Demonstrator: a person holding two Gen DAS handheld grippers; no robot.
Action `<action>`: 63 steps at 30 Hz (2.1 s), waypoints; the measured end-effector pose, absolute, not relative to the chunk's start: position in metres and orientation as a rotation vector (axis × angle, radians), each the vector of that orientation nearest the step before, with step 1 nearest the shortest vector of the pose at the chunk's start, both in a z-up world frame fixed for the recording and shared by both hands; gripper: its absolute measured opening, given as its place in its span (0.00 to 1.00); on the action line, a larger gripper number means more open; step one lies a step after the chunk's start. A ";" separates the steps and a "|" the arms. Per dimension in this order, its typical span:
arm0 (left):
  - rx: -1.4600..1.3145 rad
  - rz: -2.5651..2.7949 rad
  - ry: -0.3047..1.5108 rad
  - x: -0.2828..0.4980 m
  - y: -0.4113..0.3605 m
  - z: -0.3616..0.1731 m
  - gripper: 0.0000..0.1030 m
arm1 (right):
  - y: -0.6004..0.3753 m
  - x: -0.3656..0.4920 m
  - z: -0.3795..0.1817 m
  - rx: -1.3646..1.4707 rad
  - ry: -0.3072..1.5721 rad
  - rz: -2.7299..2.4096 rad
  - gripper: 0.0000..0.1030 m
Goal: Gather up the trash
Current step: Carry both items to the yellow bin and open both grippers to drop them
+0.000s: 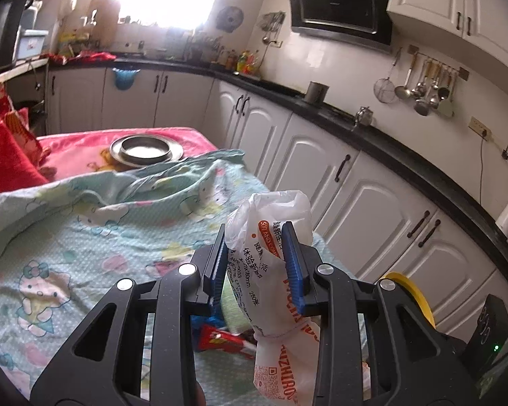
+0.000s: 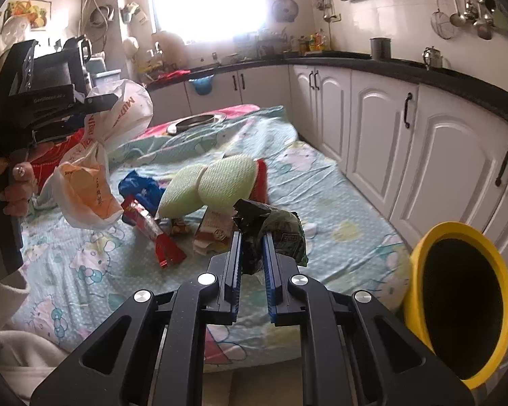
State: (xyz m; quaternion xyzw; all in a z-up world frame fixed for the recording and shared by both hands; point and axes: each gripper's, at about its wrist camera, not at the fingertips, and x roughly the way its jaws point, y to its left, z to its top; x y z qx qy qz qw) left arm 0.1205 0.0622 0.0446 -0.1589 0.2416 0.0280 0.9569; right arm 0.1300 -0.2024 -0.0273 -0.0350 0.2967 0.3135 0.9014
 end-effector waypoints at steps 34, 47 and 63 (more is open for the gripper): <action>-0.167 -0.157 0.462 0.174 -0.087 0.053 0.24 | -0.334 0.136 -0.006 0.127 0.551 0.385 0.11; -0.132 -0.219 0.484 0.197 -0.142 0.038 0.24 | -0.380 0.137 -0.022 0.201 0.574 0.285 0.11; -0.091 -0.261 0.527 0.224 -0.197 0.007 0.24 | -0.416 0.143 -0.040 0.277 0.607 0.202 0.11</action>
